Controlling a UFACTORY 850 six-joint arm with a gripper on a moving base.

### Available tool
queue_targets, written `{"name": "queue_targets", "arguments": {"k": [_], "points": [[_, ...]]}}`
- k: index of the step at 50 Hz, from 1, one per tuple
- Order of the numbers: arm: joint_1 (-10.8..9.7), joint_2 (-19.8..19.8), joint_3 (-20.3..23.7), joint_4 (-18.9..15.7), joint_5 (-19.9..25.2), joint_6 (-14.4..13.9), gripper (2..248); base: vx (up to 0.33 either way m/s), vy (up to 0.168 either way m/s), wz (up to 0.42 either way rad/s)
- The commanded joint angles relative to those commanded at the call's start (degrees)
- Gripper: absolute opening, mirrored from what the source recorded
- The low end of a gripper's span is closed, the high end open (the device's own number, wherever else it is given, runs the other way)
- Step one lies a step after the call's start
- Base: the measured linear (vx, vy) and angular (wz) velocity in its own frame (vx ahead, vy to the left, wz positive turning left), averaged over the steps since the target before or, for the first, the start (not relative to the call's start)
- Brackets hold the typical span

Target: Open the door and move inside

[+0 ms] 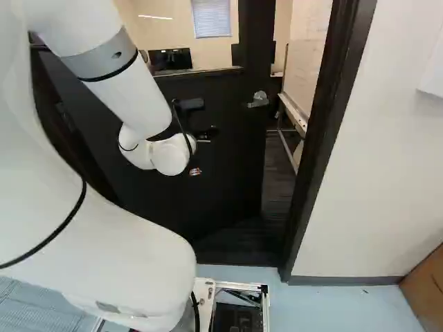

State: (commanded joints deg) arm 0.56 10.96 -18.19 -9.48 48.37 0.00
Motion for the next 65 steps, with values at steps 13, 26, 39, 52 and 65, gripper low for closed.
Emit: {"name": "queue_targets", "arguments": {"k": [13, 26, 39, 52, 65], "points": [[0.0, 0.0, 0.0, 0.0, 0.0, 0.0, 247, 0.055, 0.030, -0.007], [0.0, 0.0, 0.0, 0.1, 0.0, 0.0, 247, 0.000, 0.000, 0.000], [0.2, -0.2, -0.2, 3.8, 0.0, 0.0, 247, 0.000, 0.000, 0.000], [1.3, -1.7, -1.6, 8.8, 0.0, 0.0, 247, 0.000, 0.000, 0.000], [2.6, -3.8, -3.5, 13.9, -1.0, 0.0, 247, 0.000, 0.000, 0.000]]}}
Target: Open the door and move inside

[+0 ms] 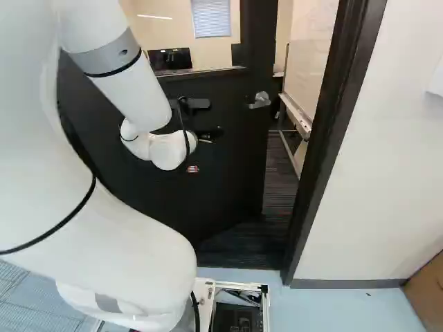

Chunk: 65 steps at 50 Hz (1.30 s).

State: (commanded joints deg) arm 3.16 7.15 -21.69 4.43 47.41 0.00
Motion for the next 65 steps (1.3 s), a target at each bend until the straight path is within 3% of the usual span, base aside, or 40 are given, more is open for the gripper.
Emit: {"name": "queue_targets", "arguments": {"k": [53, 65], "points": [[5.2, -8.4, -8.3, 20.1, -8.1, 0.0, 247, 0.000, 0.000, 0.000], [6.2, -10.2, -10.1, 21.7, -8.4, 0.0, 247, 0.000, 0.000, 0.000]]}}
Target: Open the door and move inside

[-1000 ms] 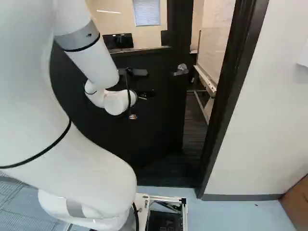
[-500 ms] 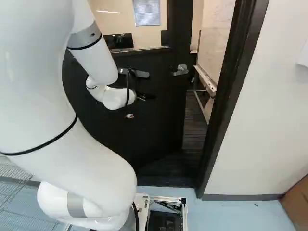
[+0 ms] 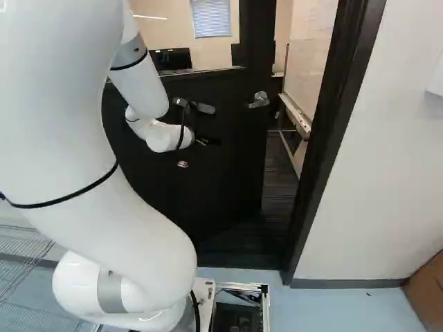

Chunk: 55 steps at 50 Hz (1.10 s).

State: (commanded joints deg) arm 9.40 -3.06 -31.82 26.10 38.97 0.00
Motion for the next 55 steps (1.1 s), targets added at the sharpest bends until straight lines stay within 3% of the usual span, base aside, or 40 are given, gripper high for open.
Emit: {"name": "queue_targets", "arguments": {"k": [55], "points": [[4.4, -8.3, -9.1, 0.1, 0.0, 0.0, 247, 0.000, 0.000, 0.000]]}}
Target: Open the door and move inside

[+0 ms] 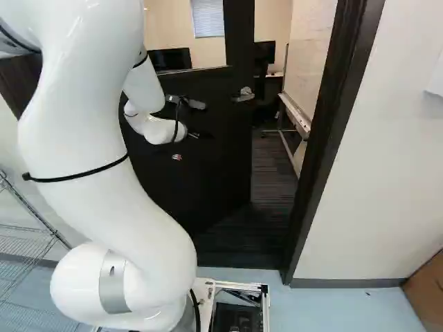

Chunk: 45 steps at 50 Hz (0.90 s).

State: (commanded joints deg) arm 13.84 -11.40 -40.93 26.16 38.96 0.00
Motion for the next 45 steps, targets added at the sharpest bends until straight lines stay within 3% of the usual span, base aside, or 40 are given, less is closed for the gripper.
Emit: {"name": "queue_targets", "arguments": {"k": [45], "points": [[3.0, -6.9, -8.1, 0.0, 0.0, 0.0, 247, 0.000, 0.000, 0.000]]}}
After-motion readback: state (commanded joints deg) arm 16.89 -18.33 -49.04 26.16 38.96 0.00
